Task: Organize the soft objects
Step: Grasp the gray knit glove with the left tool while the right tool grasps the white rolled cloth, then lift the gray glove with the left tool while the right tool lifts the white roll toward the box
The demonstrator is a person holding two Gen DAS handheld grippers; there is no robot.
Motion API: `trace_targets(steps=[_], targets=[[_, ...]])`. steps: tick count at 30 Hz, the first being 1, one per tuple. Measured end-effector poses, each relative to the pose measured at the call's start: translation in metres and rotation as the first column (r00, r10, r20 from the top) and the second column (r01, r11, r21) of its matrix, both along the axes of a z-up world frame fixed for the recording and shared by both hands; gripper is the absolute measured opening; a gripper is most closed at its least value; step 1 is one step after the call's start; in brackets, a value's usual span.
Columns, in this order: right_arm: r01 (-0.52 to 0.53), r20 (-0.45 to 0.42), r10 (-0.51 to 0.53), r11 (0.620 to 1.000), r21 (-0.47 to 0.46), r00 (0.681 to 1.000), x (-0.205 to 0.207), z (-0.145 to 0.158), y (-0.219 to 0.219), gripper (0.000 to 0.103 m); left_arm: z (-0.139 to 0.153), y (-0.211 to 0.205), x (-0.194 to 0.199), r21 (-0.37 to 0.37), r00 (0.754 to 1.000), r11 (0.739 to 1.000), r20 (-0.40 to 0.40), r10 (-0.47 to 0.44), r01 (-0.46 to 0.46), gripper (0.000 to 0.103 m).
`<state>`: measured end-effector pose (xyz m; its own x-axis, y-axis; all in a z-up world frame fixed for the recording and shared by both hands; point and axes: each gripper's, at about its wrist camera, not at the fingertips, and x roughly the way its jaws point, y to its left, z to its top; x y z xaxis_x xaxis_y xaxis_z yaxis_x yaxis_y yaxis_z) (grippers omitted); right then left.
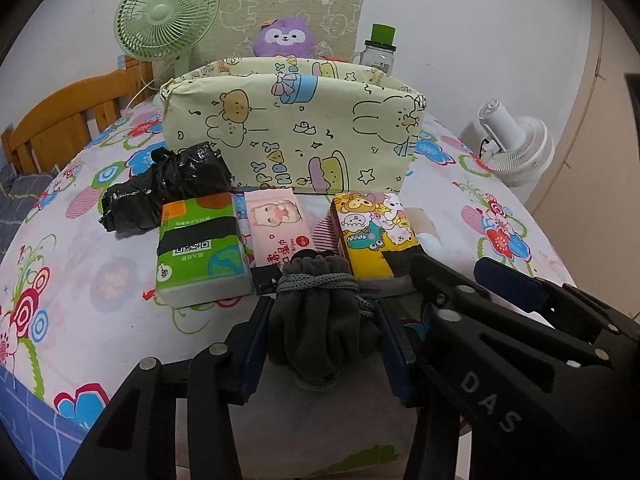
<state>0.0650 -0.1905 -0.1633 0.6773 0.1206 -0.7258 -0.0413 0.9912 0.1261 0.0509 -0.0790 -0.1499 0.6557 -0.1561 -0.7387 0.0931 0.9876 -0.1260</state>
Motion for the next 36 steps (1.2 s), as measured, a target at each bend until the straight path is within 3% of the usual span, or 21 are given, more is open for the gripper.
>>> trace_targets(steps=[7, 17, 19, 20, 23, 36], targets=[[0.043, -0.048, -0.042, 0.999, 0.027, 0.998, 0.004, -0.007, -0.01, 0.04, 0.0, -0.005, -0.001, 0.015, 1.0, 1.0, 0.001, -0.006, 0.006, 0.05], [0.023, -0.079, -0.018, 0.998, 0.061, 0.997, 0.012, -0.015, -0.008, 0.039, -0.002, -0.006, 0.001, 0.022, 1.0, 1.0, 0.0, -0.009, 0.009, 0.049], [0.019, -0.078, -0.014, 0.998, 0.06, 0.997, 0.013, -0.015, -0.007, 0.036, -0.002, -0.006, 0.001, 0.025, 1.0, 1.0, -0.002, -0.009, 0.009, 0.049], [0.014, -0.078, -0.009, 0.998, 0.061, 0.997, 0.013, -0.015, -0.007, 0.028, -0.002, -0.007, 0.001, 0.026, 1.0, 1.0, -0.002, -0.009, 0.009, 0.048], [0.012, -0.078, -0.006, 0.997, 0.072, 0.997, 0.013, -0.015, -0.007, 0.025, -0.002, -0.007, 0.002, 0.028, 1.0, 0.999, -0.001, -0.016, 0.016, 0.046], [0.02, -0.01, -0.02, 0.999, 0.038, 1.0, -0.003, 0.003, -0.001, 0.023, 0.006, -0.004, -0.005, 0.007, 0.999, 1.0, 0.024, -0.024, 0.024, 0.04]])
